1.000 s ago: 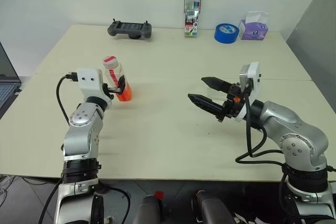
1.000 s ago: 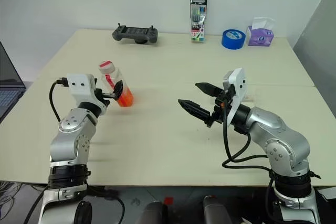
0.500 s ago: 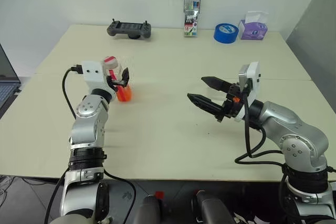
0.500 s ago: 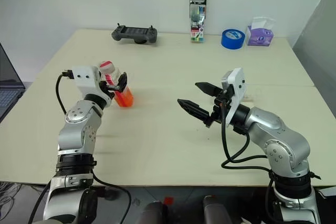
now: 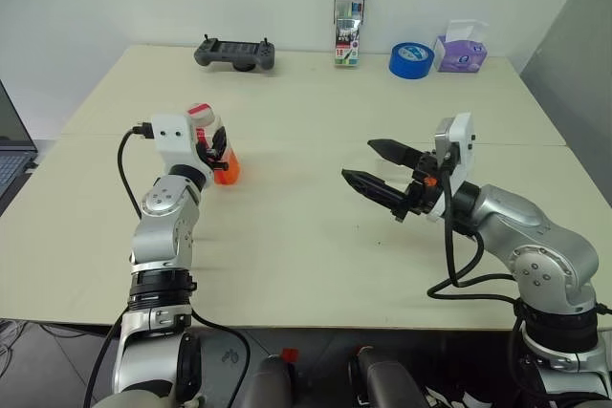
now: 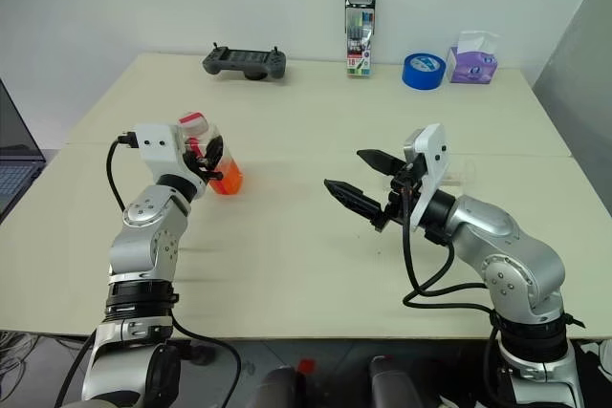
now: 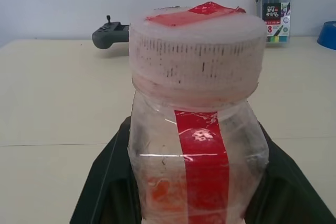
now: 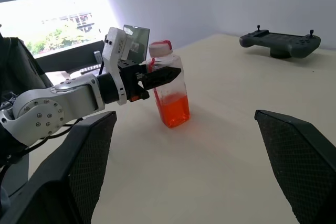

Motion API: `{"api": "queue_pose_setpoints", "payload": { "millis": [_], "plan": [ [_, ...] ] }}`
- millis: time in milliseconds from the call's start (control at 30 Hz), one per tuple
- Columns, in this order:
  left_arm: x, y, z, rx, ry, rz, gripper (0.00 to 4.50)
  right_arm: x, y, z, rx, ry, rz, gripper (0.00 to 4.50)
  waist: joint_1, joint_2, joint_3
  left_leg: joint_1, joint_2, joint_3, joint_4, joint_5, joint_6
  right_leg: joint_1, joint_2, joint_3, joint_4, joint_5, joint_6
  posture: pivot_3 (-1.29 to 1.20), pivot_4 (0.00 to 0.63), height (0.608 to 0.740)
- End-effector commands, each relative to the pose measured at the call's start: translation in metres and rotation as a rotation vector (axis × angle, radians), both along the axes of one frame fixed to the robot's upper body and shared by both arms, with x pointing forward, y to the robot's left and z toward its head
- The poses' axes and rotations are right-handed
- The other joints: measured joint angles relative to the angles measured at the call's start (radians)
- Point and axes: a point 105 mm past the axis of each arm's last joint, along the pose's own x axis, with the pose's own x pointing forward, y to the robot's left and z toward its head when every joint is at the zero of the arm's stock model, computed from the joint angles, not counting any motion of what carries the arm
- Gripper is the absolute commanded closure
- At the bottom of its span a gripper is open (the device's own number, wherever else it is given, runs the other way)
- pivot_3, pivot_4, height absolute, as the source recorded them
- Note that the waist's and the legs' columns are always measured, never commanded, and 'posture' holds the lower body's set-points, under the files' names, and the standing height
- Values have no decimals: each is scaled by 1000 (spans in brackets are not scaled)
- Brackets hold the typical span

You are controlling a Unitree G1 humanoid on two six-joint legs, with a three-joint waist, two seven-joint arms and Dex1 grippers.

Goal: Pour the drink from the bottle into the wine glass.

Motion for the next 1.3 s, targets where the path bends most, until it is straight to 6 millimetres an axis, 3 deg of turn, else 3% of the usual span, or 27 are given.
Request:
{"api": "queue_pose_setpoints", "payload": {
  "millis": [33,867,967,1033,1167,1300],
  "plan": [
    [-1,6,17,9,-59,14,2672,-7,3,10,7,-50,16,0,0,0,0,0,0,0,0,0,0,0,0,0,0,0,0,0,150,740],
    [-5,10,25,87,-24,-17,2672,-1,7,11,13,-55,12,0,0,0,0,0,0,0,0,0,0,0,0,0,1,0,0,0,150,740],
    [-5,-11,30,77,-18,-144,2672,4,9,12,-3,-63,-4,0,0,0,0,0,0,0,0,0,0,-1,0,0,1,0,0,0,150,740],
    [-9,-37,36,85,-14,-306,2672,6,12,14,-4,-69,-6,0,-1,0,0,0,0,0,0,0,0,-1,0,-1,1,0,0,0,150,740],
    [-25,-77,35,183,48,-596,2672,7,24,19,5,-70,21,0,0,0,0,-2,-1,-1,1,0,0,-2,0,-2,1,0,0,0,150,740],
    [-47,-105,41,192,54,-854,2672,9,34,21,3,-70,39,0,-2,0,0,-4,-1,1,0,0,0,-6,0,-2,2,3,-5,0,150,740]
  ]
}}
